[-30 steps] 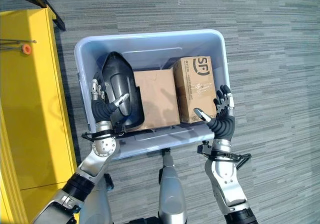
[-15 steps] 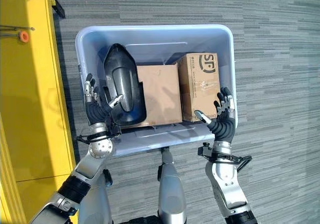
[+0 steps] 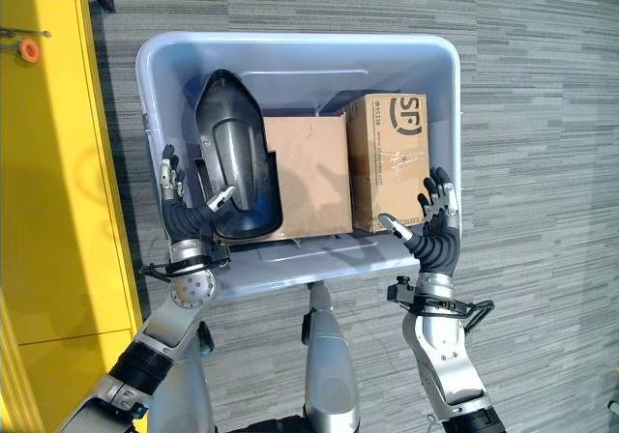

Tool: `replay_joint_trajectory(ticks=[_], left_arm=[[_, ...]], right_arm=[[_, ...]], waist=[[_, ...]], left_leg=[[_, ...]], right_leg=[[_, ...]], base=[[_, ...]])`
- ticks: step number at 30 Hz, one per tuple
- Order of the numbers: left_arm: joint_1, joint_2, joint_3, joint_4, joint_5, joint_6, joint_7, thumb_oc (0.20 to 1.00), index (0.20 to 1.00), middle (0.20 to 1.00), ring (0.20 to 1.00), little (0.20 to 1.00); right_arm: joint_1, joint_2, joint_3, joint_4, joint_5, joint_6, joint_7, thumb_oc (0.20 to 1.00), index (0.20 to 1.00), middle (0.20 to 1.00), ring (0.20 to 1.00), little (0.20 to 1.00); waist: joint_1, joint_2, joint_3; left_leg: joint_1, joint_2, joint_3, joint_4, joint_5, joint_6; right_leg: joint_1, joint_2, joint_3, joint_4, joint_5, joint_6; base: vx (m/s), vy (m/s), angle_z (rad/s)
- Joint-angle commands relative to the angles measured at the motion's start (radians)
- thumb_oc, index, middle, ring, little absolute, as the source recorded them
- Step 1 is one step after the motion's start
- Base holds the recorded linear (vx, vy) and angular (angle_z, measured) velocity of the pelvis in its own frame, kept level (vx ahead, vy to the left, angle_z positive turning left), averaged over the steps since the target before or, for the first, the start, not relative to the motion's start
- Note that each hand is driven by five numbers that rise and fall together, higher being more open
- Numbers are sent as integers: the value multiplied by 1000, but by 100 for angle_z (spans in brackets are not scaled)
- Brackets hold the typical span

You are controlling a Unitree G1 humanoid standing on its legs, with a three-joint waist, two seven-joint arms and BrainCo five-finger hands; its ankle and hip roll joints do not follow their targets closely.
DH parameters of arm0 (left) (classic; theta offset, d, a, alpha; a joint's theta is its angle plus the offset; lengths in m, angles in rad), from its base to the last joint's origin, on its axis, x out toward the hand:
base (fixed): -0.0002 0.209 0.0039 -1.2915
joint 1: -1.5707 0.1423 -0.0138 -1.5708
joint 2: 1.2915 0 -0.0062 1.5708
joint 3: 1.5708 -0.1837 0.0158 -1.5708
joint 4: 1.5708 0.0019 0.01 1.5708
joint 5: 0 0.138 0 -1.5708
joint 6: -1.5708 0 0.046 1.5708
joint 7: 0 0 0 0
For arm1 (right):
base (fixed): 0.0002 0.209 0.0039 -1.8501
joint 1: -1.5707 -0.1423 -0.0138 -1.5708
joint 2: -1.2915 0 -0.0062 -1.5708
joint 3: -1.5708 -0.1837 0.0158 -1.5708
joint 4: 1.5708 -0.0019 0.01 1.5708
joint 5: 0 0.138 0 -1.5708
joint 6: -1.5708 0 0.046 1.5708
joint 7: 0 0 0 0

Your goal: Move parts from the plastic box to the shelf.

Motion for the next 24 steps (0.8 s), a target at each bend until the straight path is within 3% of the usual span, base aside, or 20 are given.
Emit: replay_joint_trajectory(ticks=[1,24], left_arm=[[-56,9,59,35,29,-22,10,1000,1000,1000,1000,1000],[-159,13,204,120,-53,-28,146,1000,1000,1000,1000,1000]], right_arm=[[17,-38,-58,-64,-21,-65,-16,1000,1000,1000,1000,1000],[-31,-39,-15,-50,10,-57,1,1000,1000,1000,1000,1000]], waist=[[13,-49,18],[-5,-143,18]], left_leg=[[53,95,-20,-29,59,-48],[-11,102,-41,-61,53,-38]], right_leg=[[-57,27,48,88,60,13],[-126,57,45,82,67,19]], base=[[13,1,-3],[9,0,-1]])
